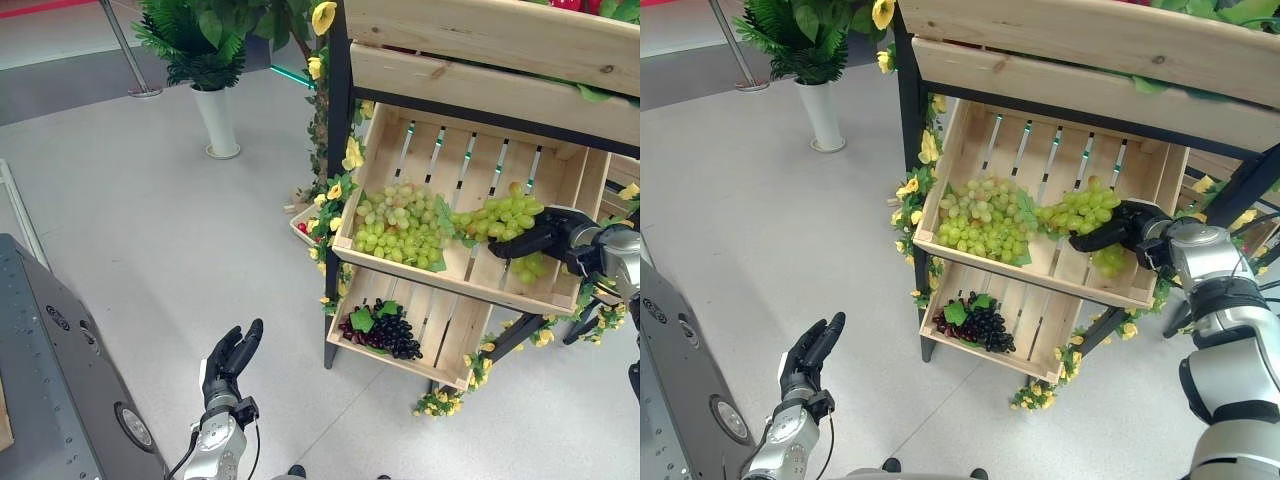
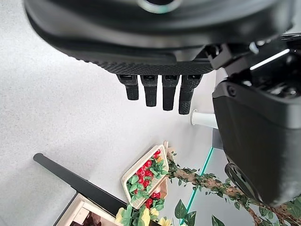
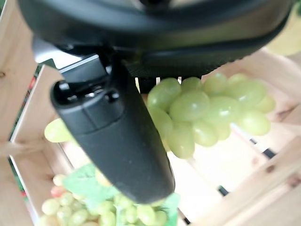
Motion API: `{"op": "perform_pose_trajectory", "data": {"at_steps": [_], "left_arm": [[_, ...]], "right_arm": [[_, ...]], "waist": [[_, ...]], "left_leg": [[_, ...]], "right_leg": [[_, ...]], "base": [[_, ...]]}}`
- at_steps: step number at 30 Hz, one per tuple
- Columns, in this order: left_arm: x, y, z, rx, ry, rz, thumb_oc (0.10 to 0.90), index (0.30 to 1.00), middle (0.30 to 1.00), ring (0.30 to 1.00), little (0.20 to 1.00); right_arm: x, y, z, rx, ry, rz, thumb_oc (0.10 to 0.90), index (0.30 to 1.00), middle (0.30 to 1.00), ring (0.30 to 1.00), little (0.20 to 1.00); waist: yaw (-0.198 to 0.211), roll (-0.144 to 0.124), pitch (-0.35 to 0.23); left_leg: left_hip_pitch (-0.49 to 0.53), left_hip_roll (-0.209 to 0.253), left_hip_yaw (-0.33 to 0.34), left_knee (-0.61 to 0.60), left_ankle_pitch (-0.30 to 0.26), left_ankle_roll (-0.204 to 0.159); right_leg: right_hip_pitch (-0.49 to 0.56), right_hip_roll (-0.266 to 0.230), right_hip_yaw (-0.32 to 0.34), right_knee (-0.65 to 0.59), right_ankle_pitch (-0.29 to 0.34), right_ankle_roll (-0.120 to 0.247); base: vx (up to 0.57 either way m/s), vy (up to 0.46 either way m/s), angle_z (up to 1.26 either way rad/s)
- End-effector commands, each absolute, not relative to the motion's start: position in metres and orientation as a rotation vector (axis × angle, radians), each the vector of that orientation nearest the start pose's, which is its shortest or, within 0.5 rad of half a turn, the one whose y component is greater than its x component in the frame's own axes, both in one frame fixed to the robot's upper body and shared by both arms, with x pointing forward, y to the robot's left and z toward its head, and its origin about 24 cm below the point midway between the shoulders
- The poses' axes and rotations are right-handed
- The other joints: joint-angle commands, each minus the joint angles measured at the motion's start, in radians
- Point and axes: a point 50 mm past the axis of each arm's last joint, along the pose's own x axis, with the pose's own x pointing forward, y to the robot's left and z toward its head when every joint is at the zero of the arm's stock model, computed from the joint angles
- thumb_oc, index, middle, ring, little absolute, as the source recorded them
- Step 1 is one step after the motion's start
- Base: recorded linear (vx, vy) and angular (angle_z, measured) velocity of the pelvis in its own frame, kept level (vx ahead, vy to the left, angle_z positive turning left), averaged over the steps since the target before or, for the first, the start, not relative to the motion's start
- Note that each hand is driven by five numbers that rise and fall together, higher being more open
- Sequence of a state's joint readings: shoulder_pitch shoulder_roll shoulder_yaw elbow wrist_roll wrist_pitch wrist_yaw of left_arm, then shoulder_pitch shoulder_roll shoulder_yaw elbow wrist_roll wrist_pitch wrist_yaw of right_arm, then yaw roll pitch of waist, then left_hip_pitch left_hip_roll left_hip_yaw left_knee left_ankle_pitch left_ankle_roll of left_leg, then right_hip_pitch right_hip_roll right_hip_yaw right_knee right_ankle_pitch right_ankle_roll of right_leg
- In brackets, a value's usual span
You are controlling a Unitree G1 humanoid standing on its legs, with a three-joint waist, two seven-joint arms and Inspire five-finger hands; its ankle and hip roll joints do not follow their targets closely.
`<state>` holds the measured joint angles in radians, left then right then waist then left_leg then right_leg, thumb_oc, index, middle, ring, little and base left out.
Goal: Pick up the fruits from the basket on one side to the basket on the other side
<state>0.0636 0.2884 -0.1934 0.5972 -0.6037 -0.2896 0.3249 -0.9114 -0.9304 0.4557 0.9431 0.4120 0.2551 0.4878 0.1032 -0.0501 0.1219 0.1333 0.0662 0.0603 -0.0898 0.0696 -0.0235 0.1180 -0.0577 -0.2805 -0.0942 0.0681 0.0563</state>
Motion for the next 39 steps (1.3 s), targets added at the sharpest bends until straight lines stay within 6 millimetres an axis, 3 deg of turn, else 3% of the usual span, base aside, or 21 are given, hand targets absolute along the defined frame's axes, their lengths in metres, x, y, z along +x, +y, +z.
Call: {"op": "perform_pose_trajectory", "data": {"at_steps": [1, 11, 18, 26, 33, 36, 39], "left_arm": [[0.234, 0.223, -0.033, -0.109, 0.207, 0.332, 0.800, 0.900, 0.900, 0.900, 0.900], [0.231, 0.220, -0.033, -0.103, 0.202, 0.323, 0.800, 0.900, 0.900, 0.900, 0.900], [0.228, 0.222, -0.033, -0.106, 0.202, 0.337, 0.800, 0.900, 0.900, 0.900, 0.900], [0.226, 0.225, -0.033, -0.109, 0.201, 0.364, 0.800, 0.900, 0.900, 0.900, 0.900], [0.227, 0.225, -0.033, -0.112, 0.200, 0.372, 0.800, 0.900, 0.900, 0.900, 0.900], [0.228, 0.225, -0.033, -0.112, 0.205, 0.373, 0.800, 0.900, 0.900, 0.900, 0.900], [0.229, 0.225, -0.033, -0.113, 0.204, 0.370, 0.800, 0.900, 0.900, 0.900, 0.900]], "right_arm": [[0.363, -0.345, 0.254, -0.719, 0.229, 0.004, 0.800, 0.900, 0.900, 0.900, 0.900], [0.366, -0.324, 0.301, -1.053, 0.027, -0.146, 0.800, 0.900, 0.900, 0.900, 0.900], [0.364, -0.294, 0.312, -1.097, -0.185, -0.179, 0.800, 0.900, 0.900, 0.900, 0.900], [0.350, -0.267, 0.324, -1.219, -0.416, -0.252, 0.800, 0.900, 0.900, 0.900, 0.900], [0.342, -0.246, 0.315, -1.170, -0.486, -0.146, 0.800, 0.900, 0.900, 0.900, 0.900], [0.340, -0.233, 0.308, -1.059, -0.515, -0.037, 0.800, 0.900, 0.900, 0.900, 0.900], [0.338, -0.221, 0.289, -0.869, -0.451, 0.156, 0.800, 0.900, 0.900, 0.900, 0.900]], "waist": [[0.035, -0.052, -0.044], [0.018, -0.051, -0.043], [0.000, -0.043, -0.041], [-0.025, -0.033, -0.041], [-0.038, -0.031, -0.042], [-0.042, -0.030, -0.043], [-0.046, -0.030, -0.042]], "left_leg": [[0.029, -0.040, 0.021, 0.003, -0.145, 0.009], [0.028, -0.042, 0.031, 0.003, -0.142, 0.009], [0.031, -0.042, 0.042, 0.003, -0.145, 0.012], [0.031, -0.044, 0.051, 0.003, -0.146, 0.017], [0.032, -0.044, 0.058, 0.003, -0.151, 0.020], [0.033, -0.044, 0.060, 0.003, -0.153, 0.021], [0.034, -0.044, 0.063, 0.003, -0.156, 0.022]], "right_leg": [[0.078, -0.026, -0.020, 0.007, -0.100, 0.006], [0.072, -0.025, -0.004, 0.007, -0.095, 0.010], [0.069, -0.026, 0.006, 0.007, -0.094, 0.013], [0.063, -0.028, 0.022, 0.007, -0.095, 0.017], [0.059, -0.030, 0.031, 0.007, -0.098, 0.019], [0.058, -0.030, 0.034, 0.007, -0.098, 0.019], [0.057, -0.031, 0.035, 0.007, -0.098, 0.019]], "base": [[0.00, 0.000, 0.00], [0.00, 0.001, 0.00], [0.01, 0.014, -0.06], [0.00, 0.003, -0.01], [0.00, 0.000, 0.00], [0.02, 0.000, -0.04], [0.03, -0.003, -0.07]]}}
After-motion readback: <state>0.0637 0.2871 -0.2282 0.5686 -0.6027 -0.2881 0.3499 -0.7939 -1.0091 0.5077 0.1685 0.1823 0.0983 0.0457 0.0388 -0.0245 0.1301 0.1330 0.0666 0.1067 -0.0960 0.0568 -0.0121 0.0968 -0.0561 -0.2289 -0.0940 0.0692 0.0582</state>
